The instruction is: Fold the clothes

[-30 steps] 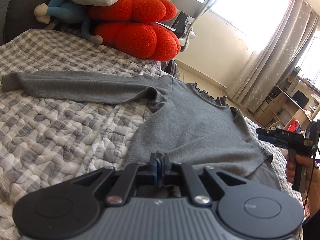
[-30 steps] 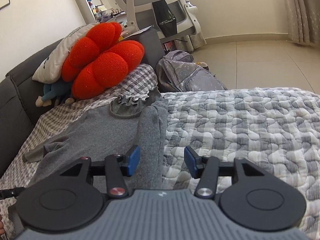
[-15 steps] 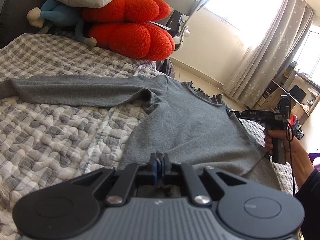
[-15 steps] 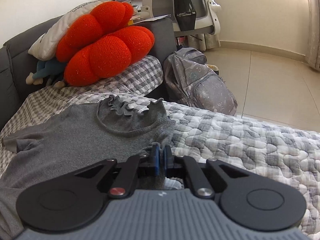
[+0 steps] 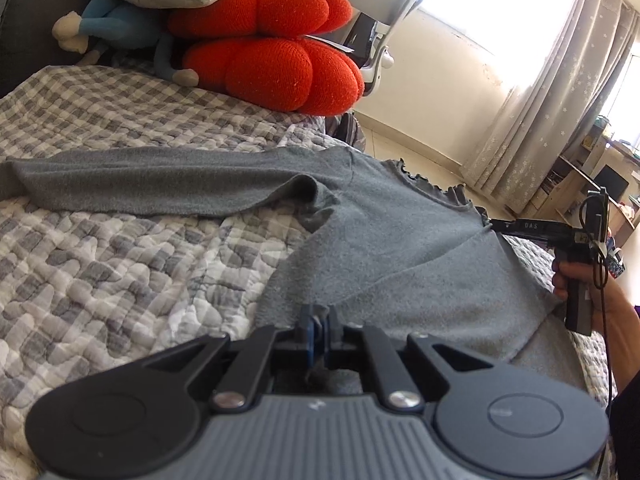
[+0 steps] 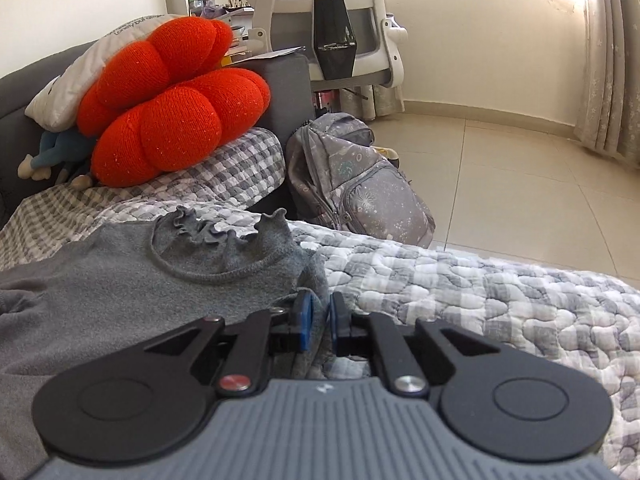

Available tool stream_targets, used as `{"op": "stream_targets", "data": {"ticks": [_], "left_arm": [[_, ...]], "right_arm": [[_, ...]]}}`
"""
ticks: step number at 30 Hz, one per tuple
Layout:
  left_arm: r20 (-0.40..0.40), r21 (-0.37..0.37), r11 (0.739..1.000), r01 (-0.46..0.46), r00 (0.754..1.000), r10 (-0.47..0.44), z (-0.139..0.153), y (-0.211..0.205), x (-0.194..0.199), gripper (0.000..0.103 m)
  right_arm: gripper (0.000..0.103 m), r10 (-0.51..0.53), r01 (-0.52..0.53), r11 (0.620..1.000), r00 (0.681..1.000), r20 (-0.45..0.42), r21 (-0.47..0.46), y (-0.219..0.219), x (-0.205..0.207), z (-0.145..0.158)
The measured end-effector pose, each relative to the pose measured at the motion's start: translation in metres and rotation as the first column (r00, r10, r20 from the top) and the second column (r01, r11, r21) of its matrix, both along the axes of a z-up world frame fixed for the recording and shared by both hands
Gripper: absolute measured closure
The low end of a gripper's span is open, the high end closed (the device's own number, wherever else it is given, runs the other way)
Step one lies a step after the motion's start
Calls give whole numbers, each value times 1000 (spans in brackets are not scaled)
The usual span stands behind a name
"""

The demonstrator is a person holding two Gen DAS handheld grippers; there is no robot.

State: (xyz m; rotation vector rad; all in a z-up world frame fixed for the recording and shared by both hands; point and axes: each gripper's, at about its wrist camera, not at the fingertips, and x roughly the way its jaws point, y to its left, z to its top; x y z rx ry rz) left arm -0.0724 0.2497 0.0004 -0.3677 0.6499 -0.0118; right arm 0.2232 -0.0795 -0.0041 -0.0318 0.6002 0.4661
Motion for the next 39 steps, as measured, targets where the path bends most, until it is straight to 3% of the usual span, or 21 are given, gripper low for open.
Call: {"op": "stream_targets", "data": {"ticks": [1,4,6,9,11,12,13,15,18,20,24,26,28,29,32,39], "left_arm": [[0,-3,1000,0,1000,0,0,1,0,99],[-4,-20,1000,-8,1000,8,1,2,0,99],[-4,-17,1000,-8,1000,8,2,1,0,99],[-5,-20,1000,-5,1000,5,4,-1,-2,99],[-1,-25,1000,-4,1000,4,6,0,-3,99],[3,-26,1000,-5,1000,5,8,0,-5,99],[6,-27,1000,-6,1000,6,9,0,-6,99],[15,-41,999,-7,1000,8,13,2,-8,99],[36,-53,999,-7,999,9,20,3,-9,99],[40,-23,1000,1,999,-1,19,0,-4,99],[-31,-10,1000,-14,999,14,1,5,13,99],[-20,-9,1000,-13,1000,13,0,5,10,98],[-15,6,1000,-7,1000,7,2,5,6,98],[-17,6,1000,-6,1000,6,3,6,6,97],[-24,5,1000,-2,1000,2,5,10,4,95],[-27,6,1000,-5,1000,5,7,11,-2,94]], "right_arm": [[78,-2,2,1000,1000,15,1,-1,-2,3],[76,13,-16,998,998,55,58,-5,-7,11],[76,38,-40,998,999,38,46,0,-4,11],[76,80,-79,995,996,25,-56,18,-3,0],[83,93,-90,992,995,32,-88,24,-5,-4],[95,93,-91,993,995,28,-81,24,-4,-4],[96,72,-68,993,997,34,-93,24,-4,-3],[97,29,-25,995,999,43,-99,22,-2,0],[98,-29,28,1000,999,38,9,7,-1,6],[98,-47,46,999,999,13,22,4,2,2],[98,-58,58,998,998,-11,7,3,7,-7],[90,-64,64,998,998,0,-9,4,4,-6],[56,-86,86,996,996,20,-31,3,-3,-2],[53,-120,121,992,992,29,-24,-2,-10,2],[52,-90,94,989,995,-38,116,-27,-36,8],[52,25,-11,980,998,-64,201,-61,-117,10]]}}
